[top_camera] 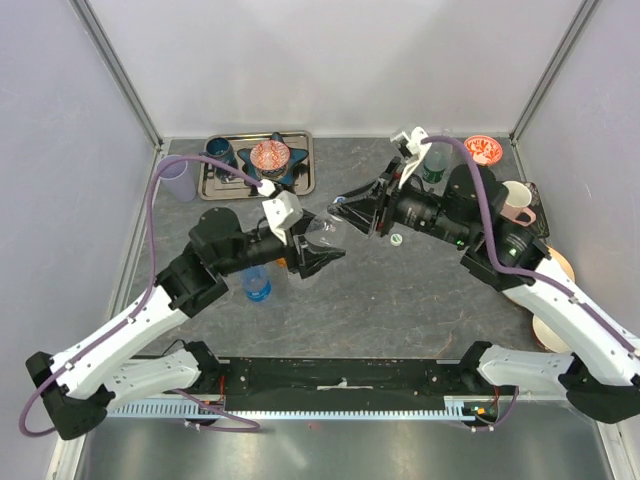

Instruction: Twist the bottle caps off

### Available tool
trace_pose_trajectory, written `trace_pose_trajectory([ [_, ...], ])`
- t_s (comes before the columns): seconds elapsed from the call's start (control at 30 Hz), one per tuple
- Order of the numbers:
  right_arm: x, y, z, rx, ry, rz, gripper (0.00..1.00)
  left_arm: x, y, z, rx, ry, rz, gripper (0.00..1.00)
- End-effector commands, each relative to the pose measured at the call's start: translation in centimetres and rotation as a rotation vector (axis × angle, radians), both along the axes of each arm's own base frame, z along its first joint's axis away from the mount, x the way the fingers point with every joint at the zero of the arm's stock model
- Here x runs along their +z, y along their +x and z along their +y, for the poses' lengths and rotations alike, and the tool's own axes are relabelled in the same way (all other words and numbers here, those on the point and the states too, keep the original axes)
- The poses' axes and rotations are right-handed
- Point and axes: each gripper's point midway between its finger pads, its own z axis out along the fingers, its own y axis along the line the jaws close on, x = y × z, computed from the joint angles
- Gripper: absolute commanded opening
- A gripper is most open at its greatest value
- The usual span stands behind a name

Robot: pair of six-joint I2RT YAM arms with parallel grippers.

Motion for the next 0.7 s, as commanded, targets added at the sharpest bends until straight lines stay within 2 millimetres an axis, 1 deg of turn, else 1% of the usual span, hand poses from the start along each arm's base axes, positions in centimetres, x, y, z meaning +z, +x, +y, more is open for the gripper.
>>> trace_pose_trajectory([
  [0.0, 3.1, -5.6, 0.2, 0.309, -0.019, -0.248, 0.0, 5.4, -9.2, 0.4, -0.602, -0.157, 0.094, 0.38],
  [0.03, 3.4, -6.9, -0.2, 0.36, -0.019, -0.3, 0.0, 5.3, -10.5, 1.0, -0.706, -0.148, 0.178, 0.38],
  [0.07, 3.5, -7.8, -0.3, 0.398, -0.012, -0.323, 0.0, 6.3, -10.9, 1.3, -0.757, -0.17, 0.129, 0.38],
  [0.1, 3.6, -9.1, -0.5, 0.458, 0.0, -0.347, 0.0, 6.2, -11.3, 1.5, -0.797, -0.167, 0.149, 0.39],
  [0.13, 3.8, -9.9, -0.9, 0.48, 0.014, -0.376, 0.0, 6.0, -12.2, 1.9, -0.858, -0.149, 0.212, 0.39],
  [0.17, 3.9, -10.4, -1.0, 0.501, 0.021, -0.39, 0.0, 6.2, -12.1, 1.8, -0.884, -0.154, 0.183, 0.4],
  [0.23, 4.3, -11.9, -1.3, 0.572, 0.045, -0.42, 0.0, 5.8, -12.5, 1.9, -0.93, -0.139, 0.239, 0.4],
  [0.27, 4.4, -12.6, -1.4, 0.602, 0.058, -0.414, 0.0, 5.9, -12.4, 1.7, -0.945, -0.144, 0.212, 0.41],
  [0.3, 4.9, -13.5, -1.6, 0.645, 0.078, -0.433, 0.0, 5.6, -12.3, 1.7, -0.952, -0.141, 0.223, 0.41],
  [0.4, 5.6, -15.2, -2.0, 0.726, 0.114, -0.448, 0.0, 5.4, -12.1, 1.5, -0.974, -0.13, 0.238, 0.41],
  [0.43, 5.6, -16.0, -2.3, 0.773, 0.12, -0.454, 0.0, 5.3, -12.0, 1.4, -0.979, -0.125, 0.254, 0.41],
  [0.5, 5.9, -16.8, -2.6, 0.809, 0.13, -0.467, 0.0, 5.3, -11.8, 1.2, -0.986, -0.123, 0.251, 0.41],
  [0.57, 5.8, -18.2, -3.2, 0.877, 0.132, -0.485, 0.0, 5.4, -11.8, 1.2, -0.994, -0.115, 0.253, 0.4],
  [0.67, 5.7, -18.9, -3.7, 0.913, 0.141, -0.492, 0.0, 5.2, -11.5, 1.0, -0.995, -0.112, 0.264, 0.4],
])
